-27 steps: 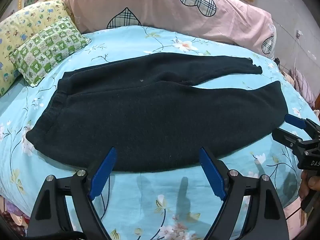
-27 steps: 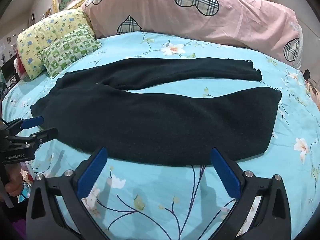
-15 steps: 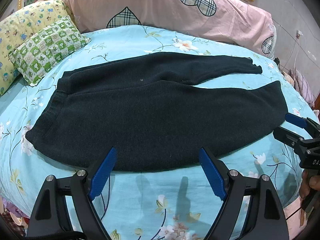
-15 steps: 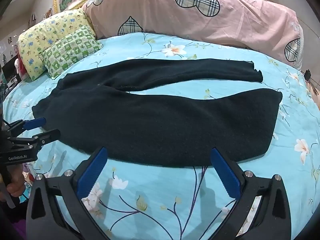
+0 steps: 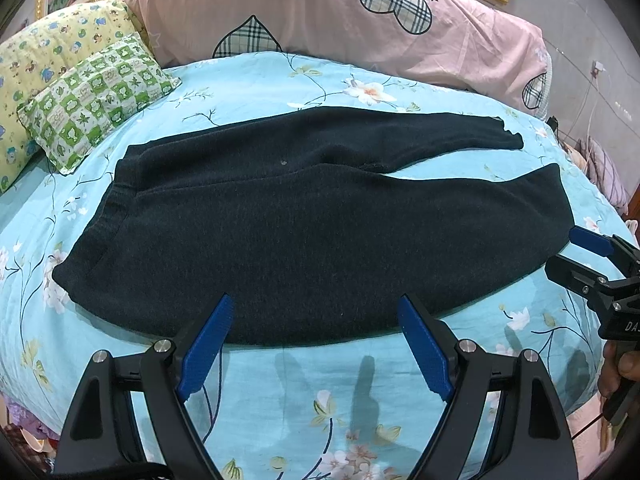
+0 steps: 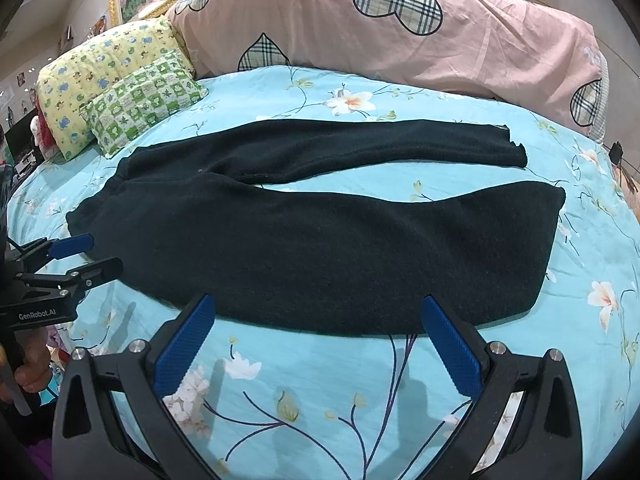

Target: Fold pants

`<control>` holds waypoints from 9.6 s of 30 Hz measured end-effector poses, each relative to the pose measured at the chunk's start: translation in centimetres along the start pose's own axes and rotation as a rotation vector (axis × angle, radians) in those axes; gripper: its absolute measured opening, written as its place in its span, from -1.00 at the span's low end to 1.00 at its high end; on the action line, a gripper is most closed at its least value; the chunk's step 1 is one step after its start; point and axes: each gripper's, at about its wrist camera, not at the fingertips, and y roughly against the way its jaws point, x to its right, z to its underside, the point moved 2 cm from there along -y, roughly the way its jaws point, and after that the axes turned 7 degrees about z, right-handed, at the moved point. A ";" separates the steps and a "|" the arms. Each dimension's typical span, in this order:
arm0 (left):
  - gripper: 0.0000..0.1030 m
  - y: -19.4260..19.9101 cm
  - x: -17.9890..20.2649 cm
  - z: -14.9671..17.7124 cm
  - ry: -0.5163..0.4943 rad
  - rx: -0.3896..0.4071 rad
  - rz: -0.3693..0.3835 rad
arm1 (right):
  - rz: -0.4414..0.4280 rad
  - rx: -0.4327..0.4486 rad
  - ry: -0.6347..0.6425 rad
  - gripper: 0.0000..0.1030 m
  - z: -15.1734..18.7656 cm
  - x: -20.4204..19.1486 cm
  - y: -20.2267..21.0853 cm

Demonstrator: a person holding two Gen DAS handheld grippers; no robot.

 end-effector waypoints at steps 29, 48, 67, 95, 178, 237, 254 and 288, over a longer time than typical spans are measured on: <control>0.65 -0.9 0.6 -0.6 -0.057 -0.045 0.019 | 0.007 0.018 -0.064 0.99 -0.1 2.2 1.1; 0.65 -3.7 2.1 -3.7 -0.097 -0.079 0.065 | 0.061 0.030 -0.167 0.99 -1.8 8.7 1.2; 0.65 -10.6 3.8 -11.8 -0.158 -0.118 0.122 | 0.008 -0.012 -0.176 0.99 -8.7 14.4 -4.4; 0.63 -30.1 6.6 -27.7 -0.311 -0.297 0.374 | -0.020 -0.185 -0.162 0.89 -20.1 26.7 -20.6; -0.25 -10.1 11.9 -7.7 -0.237 -0.317 0.611 | -0.098 -0.012 -0.144 0.12 -2.8 21.4 1.3; 0.06 -14.2 -27.3 -19.4 0.151 -0.316 0.459 | -0.626 -0.269 0.167 -0.32 -9.7 -12.0 -13.3; -0.79 -3.9 -24.2 -16.6 0.036 -0.064 0.336 | -0.654 -0.109 0.250 -0.87 -9.4 -13.4 -7.3; -0.82 0.8 -25.6 -4.2 0.331 0.014 0.259 | -0.589 -0.195 0.334 -0.17 -2.7 -15.8 -6.5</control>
